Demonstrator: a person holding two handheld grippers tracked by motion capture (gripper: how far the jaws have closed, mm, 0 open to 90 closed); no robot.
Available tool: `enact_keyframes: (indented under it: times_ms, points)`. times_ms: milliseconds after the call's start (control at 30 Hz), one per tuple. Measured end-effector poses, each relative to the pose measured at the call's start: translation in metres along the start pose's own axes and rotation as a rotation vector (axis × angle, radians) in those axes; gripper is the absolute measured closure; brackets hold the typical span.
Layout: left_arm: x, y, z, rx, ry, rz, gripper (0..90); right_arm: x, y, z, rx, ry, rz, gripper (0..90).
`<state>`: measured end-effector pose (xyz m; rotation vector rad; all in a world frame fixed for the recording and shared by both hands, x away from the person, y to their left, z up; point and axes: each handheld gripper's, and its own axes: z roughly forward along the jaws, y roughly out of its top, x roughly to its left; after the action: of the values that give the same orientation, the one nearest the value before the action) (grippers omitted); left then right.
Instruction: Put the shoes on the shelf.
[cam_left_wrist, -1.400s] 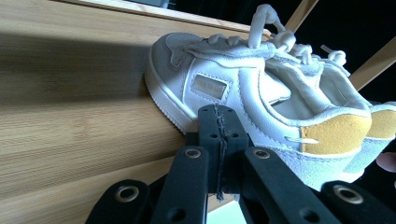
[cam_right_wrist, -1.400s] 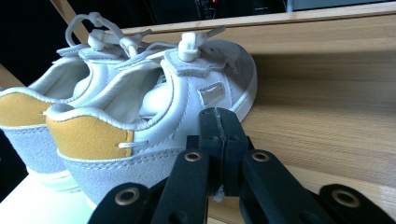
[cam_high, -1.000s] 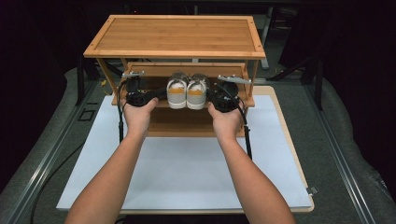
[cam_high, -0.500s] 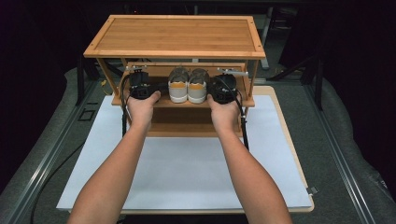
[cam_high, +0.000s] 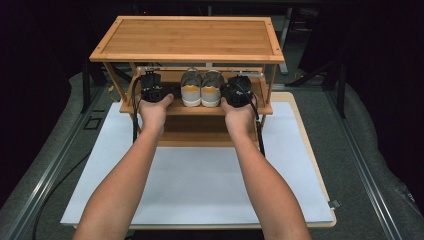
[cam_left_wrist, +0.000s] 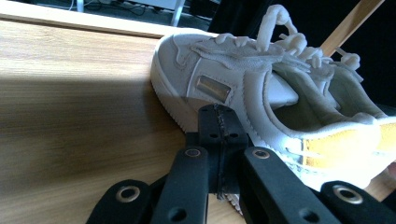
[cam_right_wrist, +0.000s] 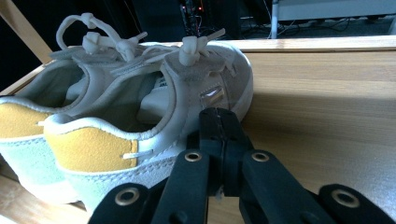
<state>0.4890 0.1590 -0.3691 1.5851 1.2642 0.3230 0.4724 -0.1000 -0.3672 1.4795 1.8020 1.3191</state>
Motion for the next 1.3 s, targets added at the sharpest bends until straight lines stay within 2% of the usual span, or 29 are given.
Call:
enact_keyframes:
  times_ms: [133, 200, 267, 367, 400, 467, 500, 633, 667, 767, 833, 900, 1000, 1033, 1067, 1100, 1167, 1300]
  points:
    - [0.004, 0.001, 0.003, -0.004, -0.020, -0.007, 90.0, -0.001, 0.000, 0.003, -0.002, -0.004, 0.011, 90.0]
    - [0.005, 0.001, 0.003, -0.002, -0.023, -0.004, 90.0, 0.000, 0.000, 0.004, -0.010, -0.031, 0.018, 90.0]
    - [0.004, 0.001, 0.002, -0.004, -0.023, -0.005, 90.0, 0.000, 0.000, 0.004, -0.007, -0.025, 0.019, 90.0]
    - [0.001, 0.000, 0.002, -0.016, -0.002, 0.000, 90.0, 0.000, 0.000, 0.003, 0.000, 0.001, 0.016, 90.0]
    - [-0.001, -0.001, 0.003, -0.025, 0.006, -0.006, 90.0, 0.001, 0.000, 0.003, -0.003, -0.018, 0.017, 90.0]
    - [0.000, 0.000, 0.002, -0.009, -0.001, 0.020, 90.0, 0.003, 0.000, 0.003, -0.007, -0.042, 0.015, 90.0]
    - [0.000, 0.000, 0.002, -0.013, 0.010, -0.001, 90.0, 0.003, 0.000, 0.003, -0.004, -0.042, 0.016, 90.0]
    - [0.002, -0.001, 0.001, -0.017, -0.005, -0.004, 90.0, 0.001, 0.000, 0.004, -0.010, -0.036, 0.019, 90.0]
    - [0.002, -0.001, 0.001, -0.017, -0.004, 0.002, 90.0, 0.001, 0.001, 0.003, -0.001, -0.029, 0.020, 90.0]
    - [0.000, -0.002, 0.000, -0.020, 0.005, 0.000, 90.0, 0.002, 0.000, 0.003, -0.018, -0.037, 0.005, 90.0]
    - [0.001, -0.001, -0.001, -0.021, -0.001, 0.003, 90.0, 0.001, 0.000, 0.000, 0.005, -0.012, -0.004, 90.0]
    - [0.001, -0.001, -0.004, -0.029, -0.014, -0.011, 90.0, 0.001, 0.000, -0.002, -0.001, -0.022, 0.002, 90.0]
    - [0.001, -0.002, -0.009, -0.049, -0.035, -0.031, 90.0, 0.001, 0.001, -0.007, -0.002, -0.007, 0.009, 89.4]
    - [0.000, -0.002, -0.011, -0.057, -0.035, -0.032, 90.0, 0.002, 0.001, -0.008, -0.002, -0.002, 0.009, 89.4]
    - [-0.002, -0.003, -0.012, -0.060, -0.036, -0.028, 90.0, 0.003, 0.001, -0.008, -0.010, -0.021, 0.009, 89.4]
    - [-0.002, -0.004, -0.014, -0.036, -0.044, -0.005, 90.0, 0.004, 0.000, -0.010, -0.006, -0.020, 0.006, 89.6]
    - [-0.004, -0.005, -0.015, -0.038, -0.049, -0.021, 90.0, 0.008, -0.001, -0.013, -0.004, -0.037, 0.004, 89.2]
    - [-0.006, -0.006, -0.020, -0.042, -0.059, -0.017, 90.0, 0.009, 0.001, -0.021, -0.022, -0.009, -0.003, 88.8]
